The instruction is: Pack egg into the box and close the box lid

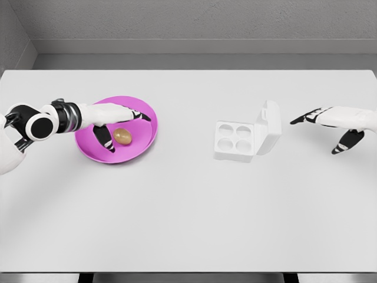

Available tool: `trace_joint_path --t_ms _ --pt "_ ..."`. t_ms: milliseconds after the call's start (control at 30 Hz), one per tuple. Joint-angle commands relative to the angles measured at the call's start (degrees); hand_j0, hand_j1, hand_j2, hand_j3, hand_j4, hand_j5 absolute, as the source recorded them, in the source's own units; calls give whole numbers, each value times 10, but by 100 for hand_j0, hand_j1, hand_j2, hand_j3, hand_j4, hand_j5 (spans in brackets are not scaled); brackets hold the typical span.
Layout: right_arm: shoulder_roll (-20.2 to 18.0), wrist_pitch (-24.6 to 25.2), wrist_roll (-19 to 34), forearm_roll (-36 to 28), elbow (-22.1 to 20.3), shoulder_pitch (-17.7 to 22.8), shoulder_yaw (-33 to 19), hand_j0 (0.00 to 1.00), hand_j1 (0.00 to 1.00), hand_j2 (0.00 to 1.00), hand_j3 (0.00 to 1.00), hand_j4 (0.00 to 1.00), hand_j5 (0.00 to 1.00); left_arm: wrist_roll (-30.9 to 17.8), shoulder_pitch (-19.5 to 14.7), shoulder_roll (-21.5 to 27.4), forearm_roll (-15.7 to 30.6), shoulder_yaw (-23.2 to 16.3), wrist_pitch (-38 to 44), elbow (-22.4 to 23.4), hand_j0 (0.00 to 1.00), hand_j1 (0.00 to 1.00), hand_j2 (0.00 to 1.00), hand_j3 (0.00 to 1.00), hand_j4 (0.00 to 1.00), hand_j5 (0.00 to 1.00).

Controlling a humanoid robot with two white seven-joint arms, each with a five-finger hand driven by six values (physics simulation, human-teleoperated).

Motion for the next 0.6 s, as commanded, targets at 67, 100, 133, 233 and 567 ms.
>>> trace_joint_path --t_ms 67,100,133,233,567 --pt "-1 1 0 -3 -6 0 -1 100 100 100 100 100 100 2 0 -11 1 4 -1 16 100 100 100 100 100 100" --pt "-1 1 0 -3 -6 0 -1 100 100 100 100 100 100 2 0 -12 1 5 -1 16 100 100 100 100 100 100" --pt "-1 1 0 -3 -6 1 0 100 100 100 100 100 100 2 -1 -12 1 5 -1 16 100 100 100 100 100 100" --pt "-2 1 0 -3 -6 0 0 100 100 100 100 100 100 2 -1 -12 2 6 -1 14 100 100 100 100 100 100" --pt "-8 1 1 -3 -16 1 0 100 100 100 100 100 100 6 0 -11 1 5 -1 17 100 100 100 100 100 100"
